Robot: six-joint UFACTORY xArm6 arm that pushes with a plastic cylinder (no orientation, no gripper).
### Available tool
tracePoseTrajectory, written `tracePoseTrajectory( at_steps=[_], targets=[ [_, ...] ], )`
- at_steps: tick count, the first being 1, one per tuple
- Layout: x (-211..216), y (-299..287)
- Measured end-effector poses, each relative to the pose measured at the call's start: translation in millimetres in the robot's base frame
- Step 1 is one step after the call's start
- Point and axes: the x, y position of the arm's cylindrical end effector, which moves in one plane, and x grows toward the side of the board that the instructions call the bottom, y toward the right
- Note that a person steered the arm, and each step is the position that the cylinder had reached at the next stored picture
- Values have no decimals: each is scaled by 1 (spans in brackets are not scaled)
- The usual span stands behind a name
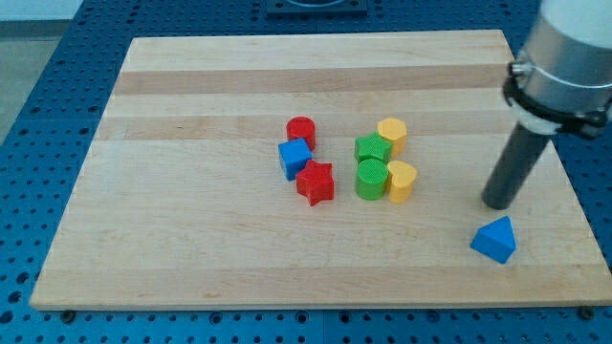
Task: Push the triangle to the bottom left of the star
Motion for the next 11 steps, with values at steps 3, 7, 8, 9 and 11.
tracePoseTrajectory(
  at_steps=[3, 7, 8, 9, 11],
  targets=[
    [91, 12],
    [47, -77],
    [59, -35],
    [48, 1],
    [-23, -23]
  ],
)
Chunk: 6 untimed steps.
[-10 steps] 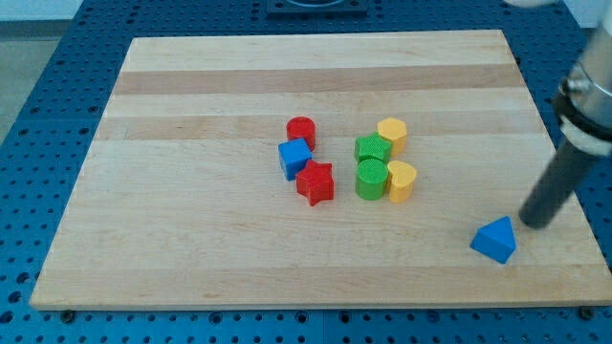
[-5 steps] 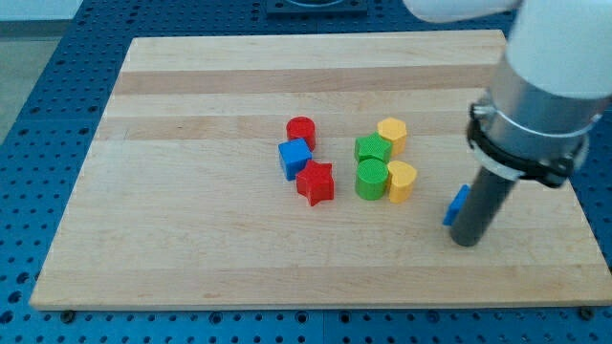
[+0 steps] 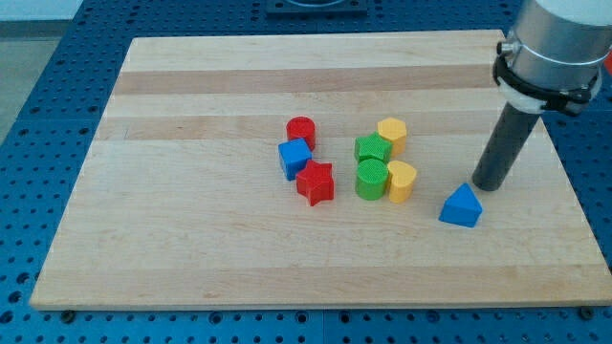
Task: Push the triangle to the bottom left of the star
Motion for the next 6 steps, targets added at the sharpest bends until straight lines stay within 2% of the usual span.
tracePoseTrajectory(
  at_steps=[2, 6],
  targets=[
    [23, -20],
    [23, -118]
  ],
)
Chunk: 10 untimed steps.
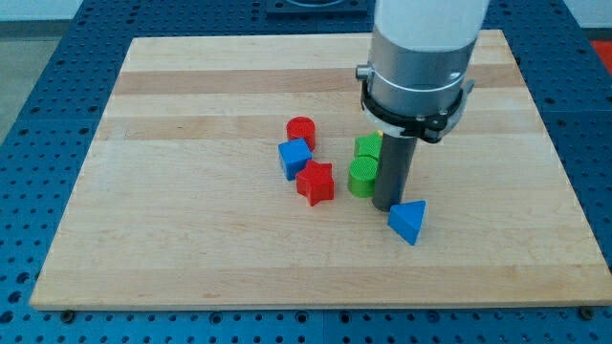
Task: Push the triangle to the bottom left of the star
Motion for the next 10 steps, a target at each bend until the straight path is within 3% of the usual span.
tracePoseTrajectory(
  at_steps=[2, 4, 10],
  targets=[
    [0, 91],
    [22, 94],
    [30, -59]
  ],
)
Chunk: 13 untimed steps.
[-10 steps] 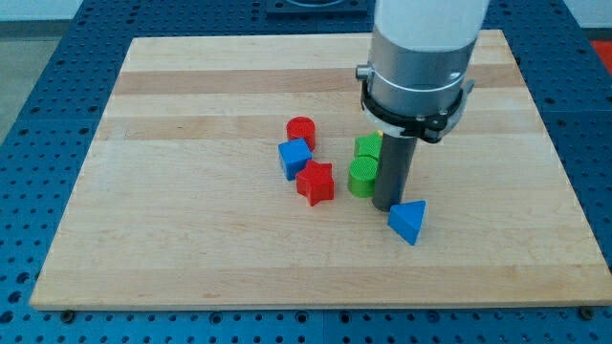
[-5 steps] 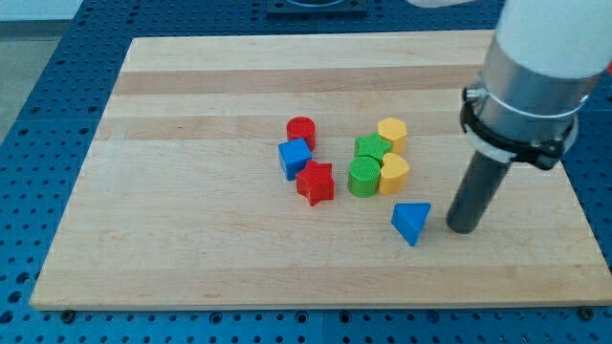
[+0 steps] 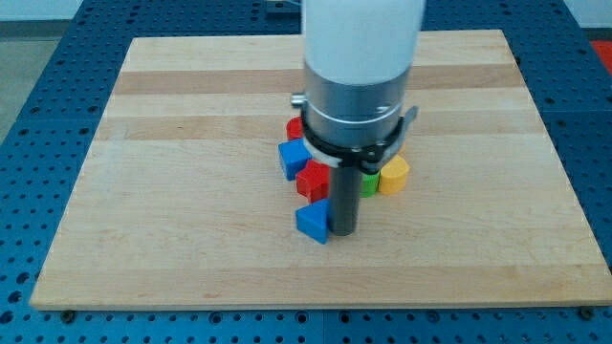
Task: Push the triangle to the bottom left of the star
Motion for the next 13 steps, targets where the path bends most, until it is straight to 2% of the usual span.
tracePoseTrajectory(
  at_steps=[1, 2, 4, 5, 6, 9, 10, 11, 12, 13],
  targets=[
    [1, -8],
    [33, 4],
    [49, -43],
    [23, -63],
    [-22, -63],
    [-5, -85],
    [45, -80],
    [76, -29],
    [54, 28],
    [43, 32]
  ],
)
